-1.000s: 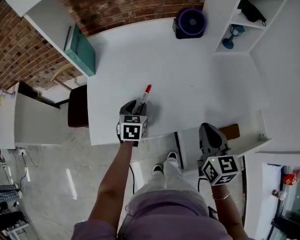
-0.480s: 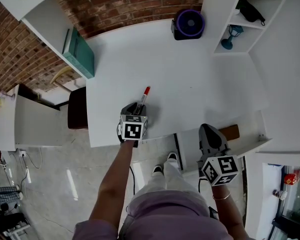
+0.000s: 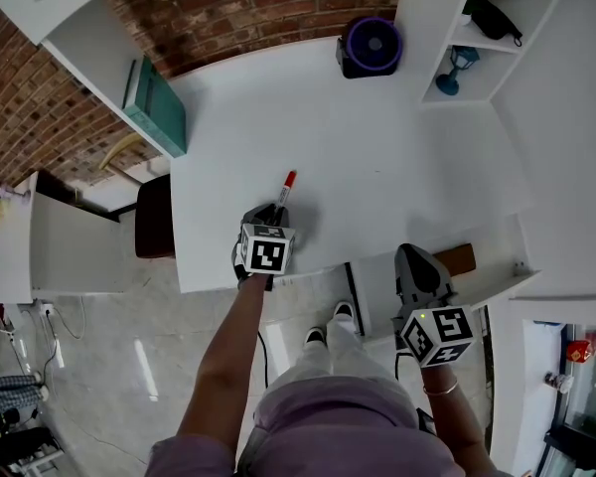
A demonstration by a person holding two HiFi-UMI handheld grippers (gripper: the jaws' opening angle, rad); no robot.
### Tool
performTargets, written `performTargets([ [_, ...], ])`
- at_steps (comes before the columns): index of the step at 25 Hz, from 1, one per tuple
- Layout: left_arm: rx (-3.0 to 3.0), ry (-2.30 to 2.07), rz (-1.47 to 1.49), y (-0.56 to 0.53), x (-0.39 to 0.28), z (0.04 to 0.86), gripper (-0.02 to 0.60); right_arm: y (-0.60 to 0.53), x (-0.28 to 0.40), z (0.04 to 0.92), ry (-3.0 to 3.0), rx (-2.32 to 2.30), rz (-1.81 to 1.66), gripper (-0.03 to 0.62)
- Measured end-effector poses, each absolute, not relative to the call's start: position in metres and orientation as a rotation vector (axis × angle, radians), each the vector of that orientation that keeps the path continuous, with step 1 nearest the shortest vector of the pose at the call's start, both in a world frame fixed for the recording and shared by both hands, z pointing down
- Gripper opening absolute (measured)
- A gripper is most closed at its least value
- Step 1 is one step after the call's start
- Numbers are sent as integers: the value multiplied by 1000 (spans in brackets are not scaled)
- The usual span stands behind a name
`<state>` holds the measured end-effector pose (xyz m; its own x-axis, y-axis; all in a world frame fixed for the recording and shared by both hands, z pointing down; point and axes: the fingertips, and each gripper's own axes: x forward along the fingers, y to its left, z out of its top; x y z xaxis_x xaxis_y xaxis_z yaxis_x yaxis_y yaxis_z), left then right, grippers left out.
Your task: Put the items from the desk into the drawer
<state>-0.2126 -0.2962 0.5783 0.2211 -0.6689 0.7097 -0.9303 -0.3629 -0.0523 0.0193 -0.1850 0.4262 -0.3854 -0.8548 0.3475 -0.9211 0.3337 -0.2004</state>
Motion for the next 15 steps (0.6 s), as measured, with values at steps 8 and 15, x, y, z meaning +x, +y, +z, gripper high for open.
performTargets([
  [8, 2139, -1479, 921, -293, -213, 575, 69, -177, 23, 424, -2398, 1647, 544, 9],
  [15, 2208, -1488, 874, -281, -207, 558, 66, -170, 21, 426, -2395, 1659, 555, 6],
])
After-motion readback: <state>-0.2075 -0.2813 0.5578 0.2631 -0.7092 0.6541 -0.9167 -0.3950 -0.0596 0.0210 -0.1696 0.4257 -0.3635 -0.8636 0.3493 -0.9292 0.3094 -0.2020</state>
